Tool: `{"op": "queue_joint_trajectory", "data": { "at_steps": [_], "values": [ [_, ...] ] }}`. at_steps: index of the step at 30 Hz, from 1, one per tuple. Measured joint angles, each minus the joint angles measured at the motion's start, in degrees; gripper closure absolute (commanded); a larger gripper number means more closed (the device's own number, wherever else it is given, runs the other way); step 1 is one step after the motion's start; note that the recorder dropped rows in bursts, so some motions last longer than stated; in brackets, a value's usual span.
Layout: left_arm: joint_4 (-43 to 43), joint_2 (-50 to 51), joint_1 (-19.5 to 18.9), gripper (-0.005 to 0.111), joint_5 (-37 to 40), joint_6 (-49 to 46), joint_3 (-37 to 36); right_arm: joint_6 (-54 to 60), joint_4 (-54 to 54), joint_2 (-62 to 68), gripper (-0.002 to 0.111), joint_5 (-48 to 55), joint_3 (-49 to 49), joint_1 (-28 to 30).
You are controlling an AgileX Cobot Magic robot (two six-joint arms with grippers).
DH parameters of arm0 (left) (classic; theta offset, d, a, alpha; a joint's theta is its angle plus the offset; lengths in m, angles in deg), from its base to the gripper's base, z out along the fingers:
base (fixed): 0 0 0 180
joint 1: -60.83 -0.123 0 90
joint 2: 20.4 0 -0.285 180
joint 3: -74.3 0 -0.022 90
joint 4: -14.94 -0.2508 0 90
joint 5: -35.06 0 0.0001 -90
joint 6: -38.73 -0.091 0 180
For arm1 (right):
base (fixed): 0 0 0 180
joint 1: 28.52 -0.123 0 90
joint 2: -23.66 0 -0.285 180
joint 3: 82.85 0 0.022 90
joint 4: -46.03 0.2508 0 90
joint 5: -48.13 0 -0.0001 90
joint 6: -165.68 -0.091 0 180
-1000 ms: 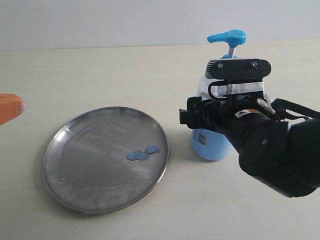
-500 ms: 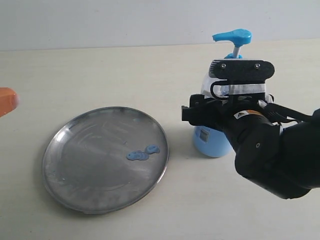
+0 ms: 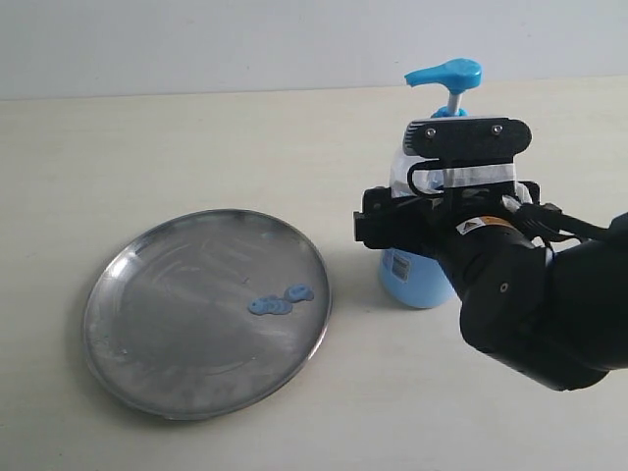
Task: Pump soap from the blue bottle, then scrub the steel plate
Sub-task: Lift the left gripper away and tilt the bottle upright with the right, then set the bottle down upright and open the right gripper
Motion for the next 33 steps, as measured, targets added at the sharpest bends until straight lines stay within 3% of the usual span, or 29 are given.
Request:
{"op": "queue_joint_trajectory", "data": {
  "at_steps": [14, 33],
  "values": [
    [-1.2, -3.2, 0.0, 0.107, -1.5, 0.0, -1.9, 3.7, 0.3, -2.9, 0.006, 3.0, 0.0, 0.0],
    [-1.3, -3.2, 0.0, 0.107, -2.0, -0.1, -1.9, 18.7, 6.1, -16.1, 0.006, 7.4, 0.0, 0.0]
  ]
}}
